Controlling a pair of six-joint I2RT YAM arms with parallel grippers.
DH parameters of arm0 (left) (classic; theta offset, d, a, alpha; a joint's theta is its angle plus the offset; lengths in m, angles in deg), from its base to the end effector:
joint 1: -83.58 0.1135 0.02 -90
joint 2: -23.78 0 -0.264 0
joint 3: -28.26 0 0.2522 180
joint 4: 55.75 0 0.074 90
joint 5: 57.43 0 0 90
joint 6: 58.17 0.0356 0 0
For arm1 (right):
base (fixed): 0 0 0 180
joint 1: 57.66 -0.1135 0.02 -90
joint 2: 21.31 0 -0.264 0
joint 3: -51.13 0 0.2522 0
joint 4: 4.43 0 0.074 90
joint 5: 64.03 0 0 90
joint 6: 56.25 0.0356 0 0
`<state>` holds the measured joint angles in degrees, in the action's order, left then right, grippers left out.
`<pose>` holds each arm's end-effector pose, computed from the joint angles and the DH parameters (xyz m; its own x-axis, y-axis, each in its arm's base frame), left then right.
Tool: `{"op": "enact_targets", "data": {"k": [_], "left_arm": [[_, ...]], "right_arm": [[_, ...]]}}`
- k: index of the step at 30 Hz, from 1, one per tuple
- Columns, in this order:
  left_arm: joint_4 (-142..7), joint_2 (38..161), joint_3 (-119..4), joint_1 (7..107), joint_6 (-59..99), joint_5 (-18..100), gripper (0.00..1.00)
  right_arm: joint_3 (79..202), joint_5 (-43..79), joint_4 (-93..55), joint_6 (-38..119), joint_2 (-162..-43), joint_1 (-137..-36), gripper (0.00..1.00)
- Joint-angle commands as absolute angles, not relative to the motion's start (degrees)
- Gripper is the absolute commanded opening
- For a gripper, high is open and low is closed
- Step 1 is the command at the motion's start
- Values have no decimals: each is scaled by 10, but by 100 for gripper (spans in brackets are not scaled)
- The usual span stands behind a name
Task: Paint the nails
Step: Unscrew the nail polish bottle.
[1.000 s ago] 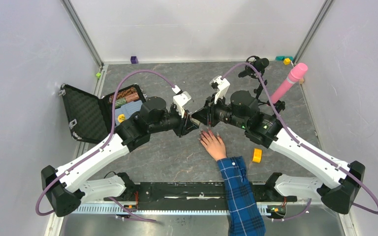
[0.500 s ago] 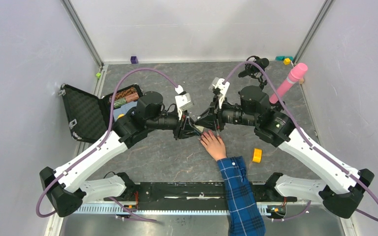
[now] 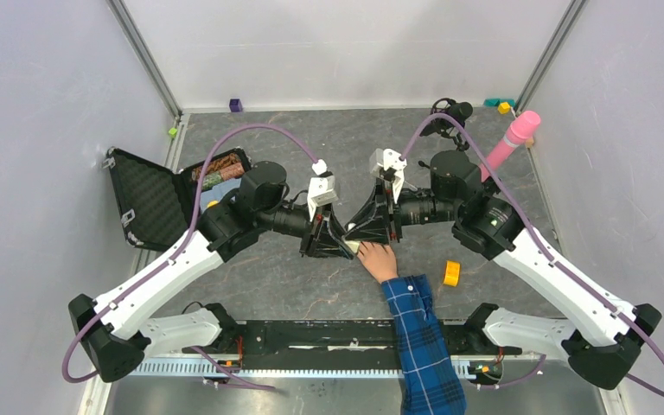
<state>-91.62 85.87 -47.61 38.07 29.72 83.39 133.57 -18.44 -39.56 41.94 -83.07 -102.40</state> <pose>0.1420 -0.1840 0.3706 -0.2985 0.2707 -0.9152 0.9437 -0.0597 -0.3254 0.1439 0.1777 0.4103 -0.3156 -0.1695 -0.9336 -0.9489 0.0551 0.3108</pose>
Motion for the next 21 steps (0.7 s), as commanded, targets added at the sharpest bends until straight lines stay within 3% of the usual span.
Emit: {"op": "enact_targets", "data": {"k": [1,3,4,9,17,21], "left_arm": [[-876,857,-466,371,256,875,2],[-868,855,-462,371,250,862,2],[-863,853,-459,371,248,851,2],[-844,843,-443,371,246,795,2],[-802,822,-401,371,202,596,2],[-765,815,-377,371,176,565,2]], "right_arm": [[1329,-143,-333,405,-807,-1025,44],[1321,-112,-324,419,-798,-1023,67],[1320,-95,-322,425,-795,-1021,73],[1314,-3,-313,466,-774,-1017,89],[1294,122,-298,535,-741,-1016,90],[1294,158,-322,580,-751,-1018,77]]}}
